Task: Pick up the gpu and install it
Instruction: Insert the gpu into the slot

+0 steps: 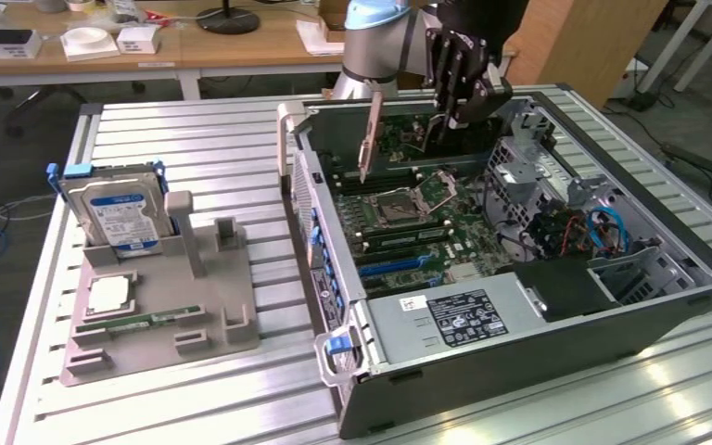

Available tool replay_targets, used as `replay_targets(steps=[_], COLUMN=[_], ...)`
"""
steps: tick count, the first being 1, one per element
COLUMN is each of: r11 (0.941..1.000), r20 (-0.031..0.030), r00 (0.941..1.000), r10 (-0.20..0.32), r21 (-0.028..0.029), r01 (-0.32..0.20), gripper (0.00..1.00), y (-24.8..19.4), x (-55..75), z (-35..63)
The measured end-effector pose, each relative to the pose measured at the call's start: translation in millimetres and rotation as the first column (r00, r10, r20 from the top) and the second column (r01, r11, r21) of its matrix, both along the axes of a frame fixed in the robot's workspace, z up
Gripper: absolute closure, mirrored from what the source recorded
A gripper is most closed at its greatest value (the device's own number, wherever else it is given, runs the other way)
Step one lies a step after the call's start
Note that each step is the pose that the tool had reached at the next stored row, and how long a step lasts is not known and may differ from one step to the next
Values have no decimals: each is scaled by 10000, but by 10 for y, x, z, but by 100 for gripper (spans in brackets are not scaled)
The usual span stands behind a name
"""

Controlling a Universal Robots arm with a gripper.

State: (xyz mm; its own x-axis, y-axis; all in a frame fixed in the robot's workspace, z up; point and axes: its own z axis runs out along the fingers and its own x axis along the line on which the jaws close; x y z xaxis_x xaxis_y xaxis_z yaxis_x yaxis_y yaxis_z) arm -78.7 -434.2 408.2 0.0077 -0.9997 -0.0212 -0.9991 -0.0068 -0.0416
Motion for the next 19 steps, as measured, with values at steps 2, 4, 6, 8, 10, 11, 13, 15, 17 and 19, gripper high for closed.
replay_targets(steps=[2, 4, 6, 8, 10, 11, 13, 15, 17, 19], r11=[10000, 10000, 10000, 10000, 10000, 10000, 10000, 10000, 10000, 10000], r20=[0, -1, 1, -1, -1, -1, 1, -1, -1, -2], r00=[10000, 10000, 10000, 10000, 10000, 10000, 10000, 10000, 10000, 10000], r10=[0, -1, -1, 0, 0, 1, 1, 0, 0, 0], r21=[1, 2, 3, -2, -7, -8, -3, -5, -8, -12], r01=[0, 1, 1, 0, 0, -1, -1, 0, 0, 0], gripper=[74, 74, 74, 74, 74, 74, 74, 74, 74, 74], y=[0, 0, 0, 0, -1, -1, 0, -1, -1, -1], x=[0, -3, -10, -14, -17, -17, -17, -17, -17, -17], z=[0, 0, -2, -2, -4, -5, -15, -29, -35, -36])
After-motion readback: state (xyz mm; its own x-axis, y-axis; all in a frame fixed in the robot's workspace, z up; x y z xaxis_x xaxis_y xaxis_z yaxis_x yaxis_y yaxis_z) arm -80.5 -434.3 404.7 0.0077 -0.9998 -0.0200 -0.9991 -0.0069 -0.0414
